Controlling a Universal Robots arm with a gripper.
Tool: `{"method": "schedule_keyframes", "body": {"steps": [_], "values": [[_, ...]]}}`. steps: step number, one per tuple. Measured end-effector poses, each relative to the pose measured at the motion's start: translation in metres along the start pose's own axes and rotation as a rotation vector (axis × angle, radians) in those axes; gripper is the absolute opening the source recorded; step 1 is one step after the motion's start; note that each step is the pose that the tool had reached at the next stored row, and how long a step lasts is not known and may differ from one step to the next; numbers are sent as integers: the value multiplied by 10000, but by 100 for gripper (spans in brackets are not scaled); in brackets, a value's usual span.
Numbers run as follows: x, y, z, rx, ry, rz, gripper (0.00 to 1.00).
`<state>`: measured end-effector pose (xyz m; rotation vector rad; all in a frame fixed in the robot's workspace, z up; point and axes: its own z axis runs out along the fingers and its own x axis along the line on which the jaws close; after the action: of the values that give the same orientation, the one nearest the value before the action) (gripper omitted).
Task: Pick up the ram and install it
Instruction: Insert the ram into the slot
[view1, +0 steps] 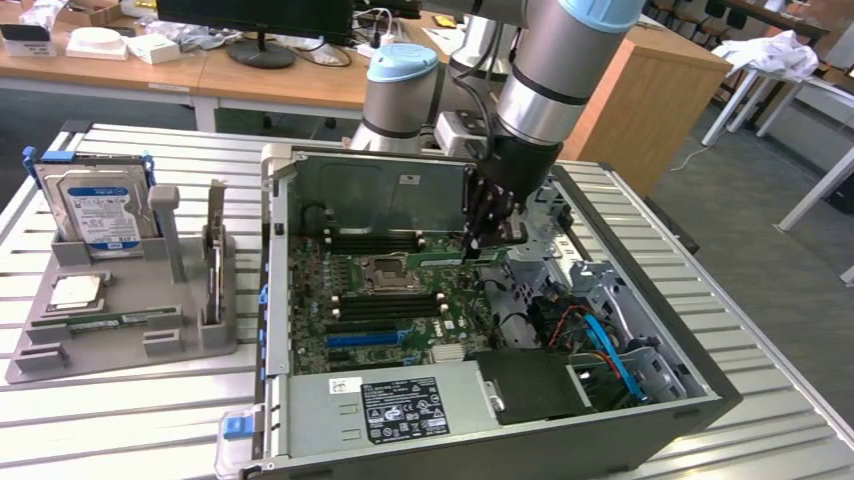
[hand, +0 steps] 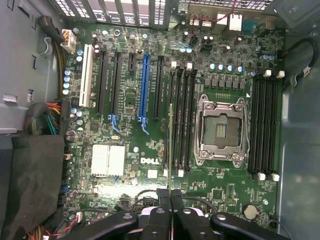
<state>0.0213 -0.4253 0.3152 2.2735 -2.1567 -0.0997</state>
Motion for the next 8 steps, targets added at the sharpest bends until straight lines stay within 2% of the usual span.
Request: {"method": "schedule_keyframes", "body": {"steps": [8], "values": [[1, -1, 22, 0, 0, -1, 12]]}}
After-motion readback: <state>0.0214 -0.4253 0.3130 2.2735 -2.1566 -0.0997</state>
